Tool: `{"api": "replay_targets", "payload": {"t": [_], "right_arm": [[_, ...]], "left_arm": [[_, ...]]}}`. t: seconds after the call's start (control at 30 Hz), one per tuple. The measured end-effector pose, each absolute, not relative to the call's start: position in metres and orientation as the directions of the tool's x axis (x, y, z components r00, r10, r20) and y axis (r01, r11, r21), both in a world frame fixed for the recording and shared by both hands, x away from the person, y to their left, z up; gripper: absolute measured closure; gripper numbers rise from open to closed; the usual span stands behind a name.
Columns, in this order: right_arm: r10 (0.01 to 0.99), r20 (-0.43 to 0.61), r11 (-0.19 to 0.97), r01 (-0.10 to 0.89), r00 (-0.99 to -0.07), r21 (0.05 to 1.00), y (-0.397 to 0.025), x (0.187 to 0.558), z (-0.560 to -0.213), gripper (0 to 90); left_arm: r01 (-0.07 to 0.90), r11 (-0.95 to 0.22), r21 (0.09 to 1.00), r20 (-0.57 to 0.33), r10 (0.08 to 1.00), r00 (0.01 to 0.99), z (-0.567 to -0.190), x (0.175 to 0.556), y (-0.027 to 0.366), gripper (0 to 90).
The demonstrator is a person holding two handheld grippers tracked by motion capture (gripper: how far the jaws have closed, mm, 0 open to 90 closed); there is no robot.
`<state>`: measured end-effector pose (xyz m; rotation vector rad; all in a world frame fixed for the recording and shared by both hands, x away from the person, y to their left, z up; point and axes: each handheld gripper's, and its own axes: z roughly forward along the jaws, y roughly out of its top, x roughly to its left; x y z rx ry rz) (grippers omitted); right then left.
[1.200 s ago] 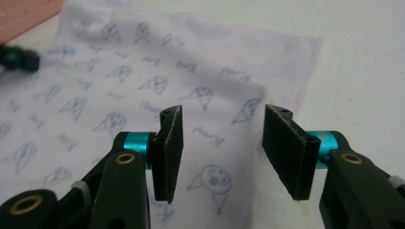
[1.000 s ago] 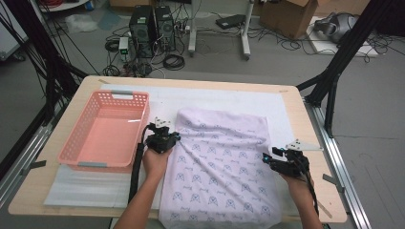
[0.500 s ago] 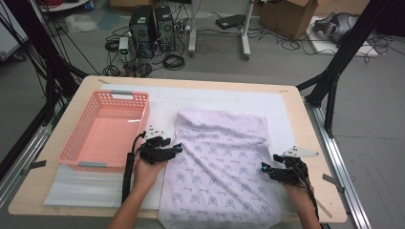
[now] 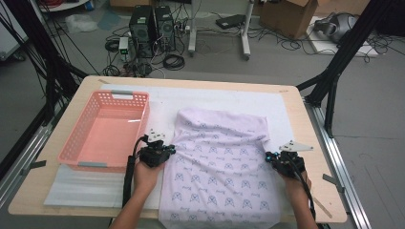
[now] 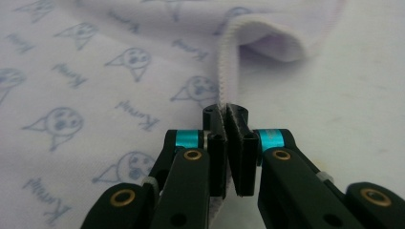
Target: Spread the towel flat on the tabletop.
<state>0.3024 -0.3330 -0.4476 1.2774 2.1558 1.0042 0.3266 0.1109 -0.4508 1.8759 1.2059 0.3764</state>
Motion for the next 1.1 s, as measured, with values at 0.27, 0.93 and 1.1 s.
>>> {"api": "replay_targets", "payload": {"t": [0.27,0.93,1.1], "right_arm": [[0.904,0.037,0.231,0.559,-0.426,0.797,-0.342,0.29,-0.445,53.2],[0.832,0.052,0.325,0.561,-0.553,0.761,-0.351,0.229,-0.45,87.4],[0.828,0.065,0.325,0.571,-0.557,0.754,-0.355,0.224,-0.448,88.4]], "left_arm": [[0.619,-0.105,0.778,-0.299,0.805,0.512,-0.449,0.31,0.124,53.1],[0.577,-0.226,0.785,-0.173,0.814,0.554,-0.452,0.259,0.117,86.9],[0.588,-0.218,0.779,-0.197,0.805,0.559,-0.452,0.248,0.123,87.5]]}}
